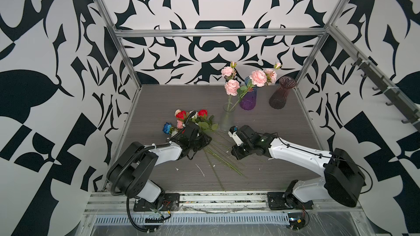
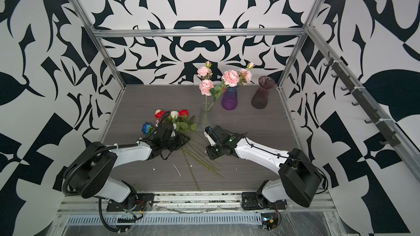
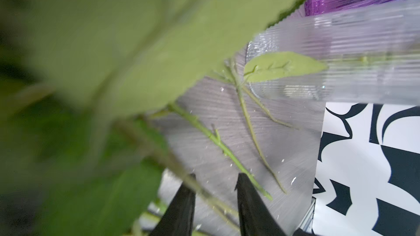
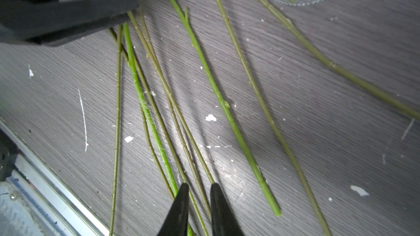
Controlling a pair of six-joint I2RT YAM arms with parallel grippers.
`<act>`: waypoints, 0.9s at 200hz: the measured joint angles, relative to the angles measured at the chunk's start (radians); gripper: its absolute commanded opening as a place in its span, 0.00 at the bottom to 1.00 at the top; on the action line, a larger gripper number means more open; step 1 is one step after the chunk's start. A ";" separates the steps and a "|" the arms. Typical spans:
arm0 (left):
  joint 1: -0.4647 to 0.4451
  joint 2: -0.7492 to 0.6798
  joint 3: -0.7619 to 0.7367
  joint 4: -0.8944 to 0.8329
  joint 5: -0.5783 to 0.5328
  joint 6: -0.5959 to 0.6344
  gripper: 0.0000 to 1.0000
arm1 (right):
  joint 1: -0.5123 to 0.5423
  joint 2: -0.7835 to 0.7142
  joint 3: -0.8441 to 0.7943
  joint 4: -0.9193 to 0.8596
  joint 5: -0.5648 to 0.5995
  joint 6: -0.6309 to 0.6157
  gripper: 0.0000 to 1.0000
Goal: Arrange the flowers into the vase
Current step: 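Move the left gripper down to the rose pile and grasp a red rose stem, then lift the red rose upward out of the pile with the left gripper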
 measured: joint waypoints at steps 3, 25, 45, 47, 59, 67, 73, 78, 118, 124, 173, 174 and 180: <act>0.000 0.009 0.006 0.006 0.001 -0.004 0.32 | 0.000 0.000 -0.001 0.000 0.000 0.000 0.21; 0.000 0.064 0.043 0.043 0.007 -0.028 0.22 | -0.008 -0.007 -0.003 0.000 0.000 0.000 0.21; 0.000 0.099 0.060 0.064 0.010 -0.043 0.07 | -0.018 -0.009 -0.004 0.002 -0.003 -0.001 0.21; 0.000 0.101 0.060 0.066 0.010 -0.054 0.06 | -0.019 -0.009 -0.004 0.003 -0.003 -0.001 0.21; 0.000 0.106 0.060 0.073 0.011 -0.058 0.01 | -0.027 -0.009 -0.005 0.004 -0.007 -0.001 0.21; 0.000 0.105 0.060 0.075 0.011 -0.063 0.00 | -0.032 -0.010 -0.006 0.006 -0.010 -0.001 0.21; 0.000 0.105 0.060 0.078 0.010 -0.062 0.00 | -0.035 -0.010 -0.007 0.007 -0.011 -0.001 0.21; 0.000 0.104 0.060 0.077 0.010 -0.062 0.00 | -0.038 -0.010 -0.008 0.009 -0.013 -0.001 0.21; 0.000 0.034 0.060 0.025 -0.017 -0.051 0.00 | -0.048 -0.021 -0.021 0.014 -0.021 -0.001 0.20; 0.000 0.014 0.060 0.016 -0.023 -0.048 0.00 | -0.048 -0.023 -0.022 0.014 -0.021 -0.001 0.20; 0.000 -0.278 0.108 -0.211 -0.154 0.071 0.00 | -0.048 -0.058 -0.044 0.021 -0.022 0.000 0.20; 0.000 -0.290 0.114 -0.223 -0.161 0.077 0.00 | -0.048 -0.060 -0.045 0.021 -0.022 0.000 0.20; 0.001 -0.328 0.143 -0.264 -0.186 0.102 0.00 | -0.048 -0.067 -0.049 0.023 -0.022 0.000 0.20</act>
